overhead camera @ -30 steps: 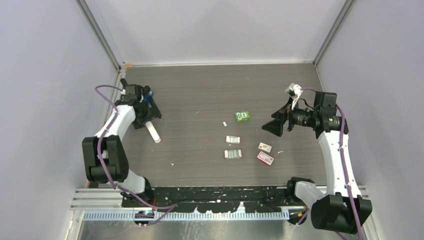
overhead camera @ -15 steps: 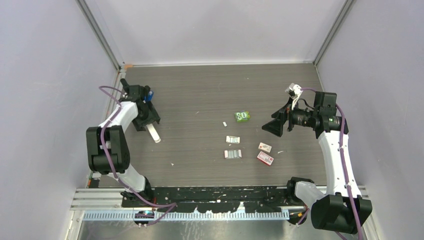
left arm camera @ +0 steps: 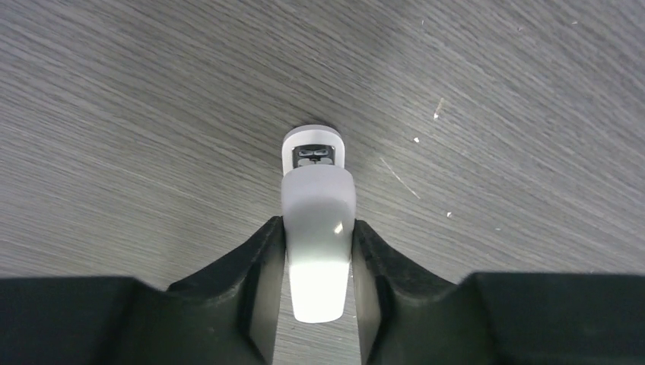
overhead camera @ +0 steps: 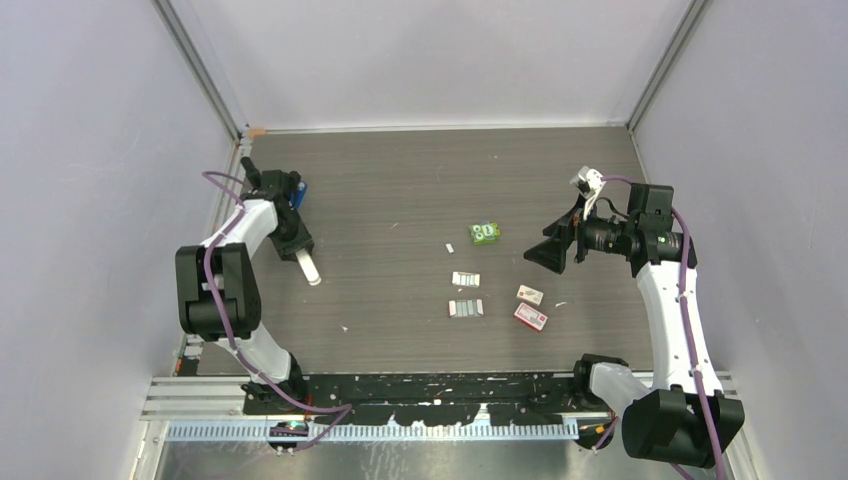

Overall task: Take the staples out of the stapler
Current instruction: Move the stapler to the center of the board.

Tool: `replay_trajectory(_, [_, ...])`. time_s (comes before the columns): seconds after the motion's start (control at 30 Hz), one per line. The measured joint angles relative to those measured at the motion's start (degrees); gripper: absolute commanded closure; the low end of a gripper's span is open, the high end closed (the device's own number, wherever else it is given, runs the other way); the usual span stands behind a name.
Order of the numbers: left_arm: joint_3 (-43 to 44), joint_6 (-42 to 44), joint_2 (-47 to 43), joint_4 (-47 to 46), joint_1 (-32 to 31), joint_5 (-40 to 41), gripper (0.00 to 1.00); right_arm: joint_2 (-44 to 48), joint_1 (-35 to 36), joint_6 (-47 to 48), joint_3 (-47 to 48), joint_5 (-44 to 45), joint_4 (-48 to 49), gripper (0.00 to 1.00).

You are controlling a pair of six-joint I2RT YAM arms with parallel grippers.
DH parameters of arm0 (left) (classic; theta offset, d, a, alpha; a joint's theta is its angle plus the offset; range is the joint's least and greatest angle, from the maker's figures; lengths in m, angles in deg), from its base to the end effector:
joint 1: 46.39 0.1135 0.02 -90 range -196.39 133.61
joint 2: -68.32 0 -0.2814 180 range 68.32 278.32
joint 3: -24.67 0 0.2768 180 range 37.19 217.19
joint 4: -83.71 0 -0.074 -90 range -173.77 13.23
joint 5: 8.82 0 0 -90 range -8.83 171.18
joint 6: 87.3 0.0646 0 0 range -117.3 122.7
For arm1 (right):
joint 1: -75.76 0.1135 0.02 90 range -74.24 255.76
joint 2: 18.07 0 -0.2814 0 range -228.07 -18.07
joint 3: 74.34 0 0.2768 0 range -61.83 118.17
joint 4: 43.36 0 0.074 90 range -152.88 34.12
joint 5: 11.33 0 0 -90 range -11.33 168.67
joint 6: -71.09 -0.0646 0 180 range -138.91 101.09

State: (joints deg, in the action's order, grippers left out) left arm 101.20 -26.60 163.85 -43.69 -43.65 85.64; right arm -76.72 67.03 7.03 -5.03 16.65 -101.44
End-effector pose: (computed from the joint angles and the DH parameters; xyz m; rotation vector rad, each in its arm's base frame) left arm 0.3519 0.0219 0.1721 -0.7929 2.6973 0.0020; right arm 0.2224 0.0236 0.3282 -0.7561 1.8916 0.9078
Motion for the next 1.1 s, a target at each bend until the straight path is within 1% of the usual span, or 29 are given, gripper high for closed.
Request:
replay_trajectory(0.07, [0.31,0.24,0.11,0.52,0.00,0.28,0.81,0.00,0.00,0.04,0.00,0.00,-0.02,0.03])
replay_trajectory(0.1, [0.50,0.48,0.17,0.81,0.00,0.46,0.84,0.00,0.00,0.04,0.00,0.00,-0.02,0.03])
replay_trajectory(0.13, [0.57,0.72,0.17,0.92,0.00,0.66,0.85,0.00,0.00,0.04,0.00,0.00,-0.02,0.03])
replay_trajectory(0.33, [1.05,1.27,0.17,2.25,0.50,4.26,0.86,0.00,0.00,0.09,0.00,0.00,-0.13,0.03])
replay_trajectory(0.47, [1.29,1.27,0.17,2.23,3.50,5.64,0.84,0.00,0.00,0.15,0.00,0.00,-0.17,0.03])
replay_trajectory(0.53, [1.29,1.27,0.17,2.21,5.77,5.75,0.80,0.00,0.00,0.22,0.00,0.00,-0.20,0.03])
replay_trajectory(0.57, [1.29,1.25,0.22,2.16,6.93,5.73,0.74,0.00,0.00,0.24,0.00,0.00,-0.22,0.03])
replay_trajectory(0.63, [1.33,1.25,0.61,2.14,9.25,5.33,0.55,0.00,0.00,0.26,0.00,0.00,-0.28,0.03])
replay_trajectory(0.67, [1.36,1.09,0.92,2.05,10.16,4.85,0.48,0.00,0.00,0.26,0.00,0.00,-0.33,0.03])
replay_trajectory(0.73, [1.36,1.40,1.33,2.01,11.39,4.33,0.38,0.00,0.00,0.26,0.00,0.00,-0.39,0.03])
replay_trajectory(0.83, [1.36,1.33,1.25,1.90,12.02,3.93,0.27,0.00,0.00,0.28,0.00,0.00,-0.48,0.03])
replay_trajectory(0.9, [1.33,1.31,0.66,1.79,12.02,3.82,0.23,0.00,0.00,0.28,0.02,0.00,-0.59,0.03])
replay_trajectory(0.97, [1.29,1.55,-1.01,1.68,12.00,3.23,0.22,0.00,0.00,0.31,0.11,0.00,-0.66,0.03])
replay_trajectory(1.03, [1.01,2.25,-3.98,1.22,12.02,2.23,0.22,0.00,0.00,0.31,0.22,0.00,-0.74,0.03])
replay_trajectory(1.1, [0.20,3.39,-8.22,-0.20,12.02,-0.04,0.19,0.00,0.00,0.31,0.22,0.00,-0.76,0.03])
